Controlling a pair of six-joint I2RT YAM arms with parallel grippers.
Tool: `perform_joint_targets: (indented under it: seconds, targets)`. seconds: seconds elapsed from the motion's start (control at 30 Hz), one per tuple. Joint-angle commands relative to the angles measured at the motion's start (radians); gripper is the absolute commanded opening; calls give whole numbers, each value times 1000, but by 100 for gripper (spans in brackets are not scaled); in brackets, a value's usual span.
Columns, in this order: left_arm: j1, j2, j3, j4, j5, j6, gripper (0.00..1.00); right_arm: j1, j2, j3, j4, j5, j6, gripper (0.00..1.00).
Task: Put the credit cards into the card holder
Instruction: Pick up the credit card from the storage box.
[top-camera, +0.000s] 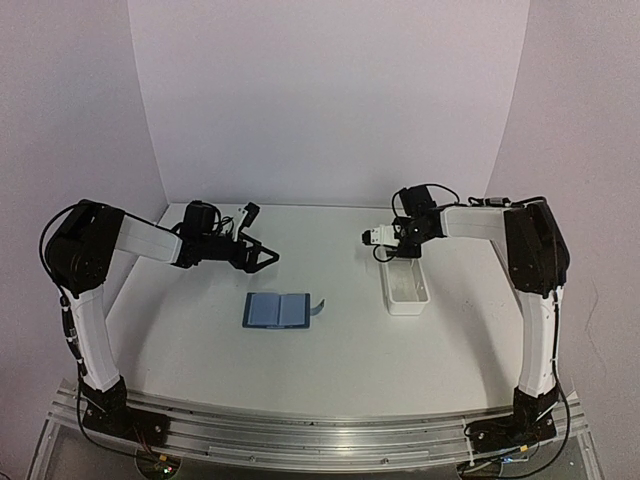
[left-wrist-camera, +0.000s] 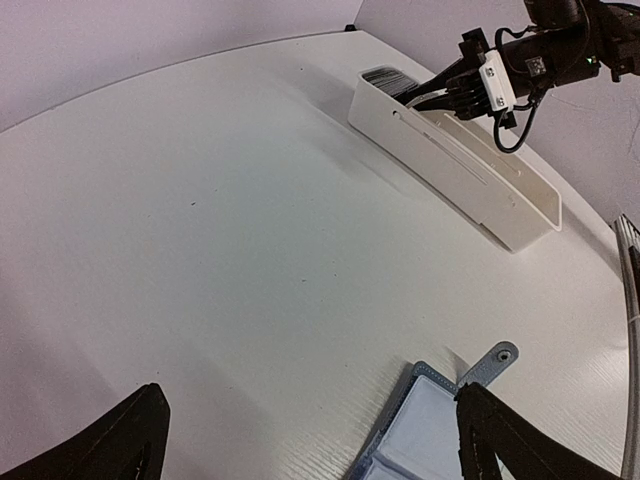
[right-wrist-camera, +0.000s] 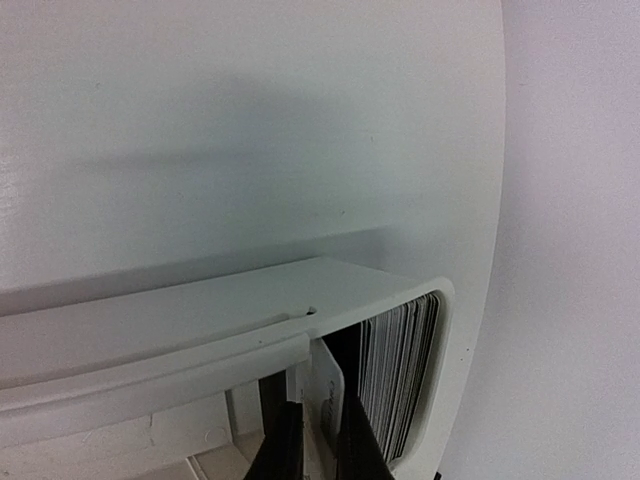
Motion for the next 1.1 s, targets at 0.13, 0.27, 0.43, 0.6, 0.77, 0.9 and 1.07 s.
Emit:
perform_joint_targets:
  seconds: [0.13,0.27,0.43,0.6,0.77,0.9,1.07]
  targets:
    - [8,2,34,-18,6,16,99,8,22,45,-37,7,8,5]
    - [12,2,36,-25,0,18,100,9,30,52,-37,13,12,0]
    - [14,-1,39,-30,13,18,99,8,10,83,-83,3,46,0]
    - [14,-5,41,-26,32,19,99,8,-13,172,-171,-42,105,0]
    - [16,-23,33,-27,49,29,99,8,-36,220,-248,-49,139,0]
    - [16,-38,26,-29,55,39,100,9,-53,239,-280,-54,182,0]
    - [16,-59,20,-26,60,46,100,8,-79,262,-296,-63,231,0]
